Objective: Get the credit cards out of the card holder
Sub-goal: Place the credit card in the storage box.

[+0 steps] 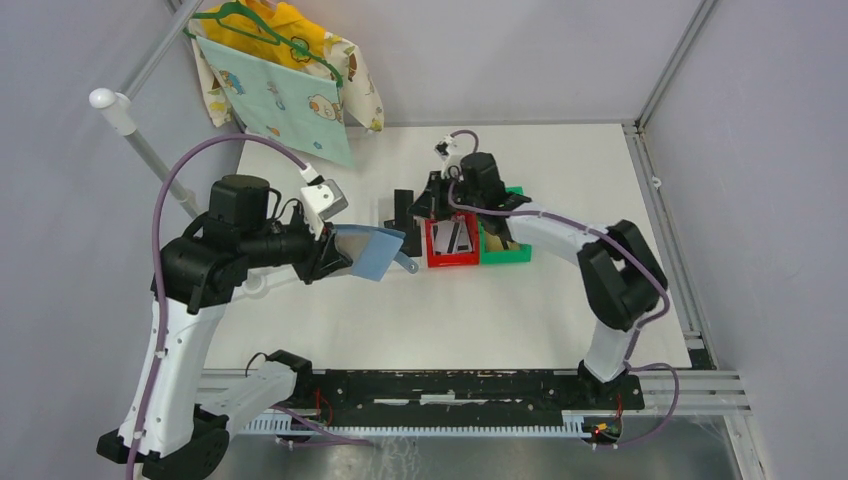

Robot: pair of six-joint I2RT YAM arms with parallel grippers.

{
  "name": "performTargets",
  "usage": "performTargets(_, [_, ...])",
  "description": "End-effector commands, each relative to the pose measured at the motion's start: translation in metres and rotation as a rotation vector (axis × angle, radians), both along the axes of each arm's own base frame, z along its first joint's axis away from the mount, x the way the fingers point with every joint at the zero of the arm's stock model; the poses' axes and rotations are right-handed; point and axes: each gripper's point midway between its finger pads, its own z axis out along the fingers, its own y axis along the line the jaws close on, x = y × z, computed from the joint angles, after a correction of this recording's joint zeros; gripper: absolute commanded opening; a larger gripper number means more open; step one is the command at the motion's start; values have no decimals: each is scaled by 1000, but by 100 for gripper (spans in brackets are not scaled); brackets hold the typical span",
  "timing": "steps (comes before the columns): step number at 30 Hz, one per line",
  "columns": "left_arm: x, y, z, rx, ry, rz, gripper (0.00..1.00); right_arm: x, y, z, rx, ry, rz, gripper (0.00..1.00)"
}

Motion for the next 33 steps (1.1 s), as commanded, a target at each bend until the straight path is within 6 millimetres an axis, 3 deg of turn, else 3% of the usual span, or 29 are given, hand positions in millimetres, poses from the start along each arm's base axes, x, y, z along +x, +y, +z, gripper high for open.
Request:
performTargets(1, [-11, -10, 26, -73, -66, -75, 2, 19, 27, -23, -123, -12, 3, 0])
performTargets(7, [-18, -17, 33, -132, -68, -104, 2, 31, 39, -65, -177, 53, -27, 0])
performTargets(16, [-21, -24, 42, -181, -66, -125, 2, 31, 53, -80, -208, 68, -21, 0])
performTargets(20, [-22, -24, 46, -186, -75, -128, 2, 30, 57, -75, -220, 53, -20, 3])
performTargets(28, [-21, -26, 48, -194, -72, -135, 2, 33, 45, -53, -275, -16, -73, 29])
performTargets(30, [-20, -26, 50, -192, -79, -134, 2, 35, 41, -45, -292, -39, -94, 31])
performTargets(33, [-21, -25, 52, -193, -91, -129, 2, 41, 32, -23, -314, -88, -143, 44])
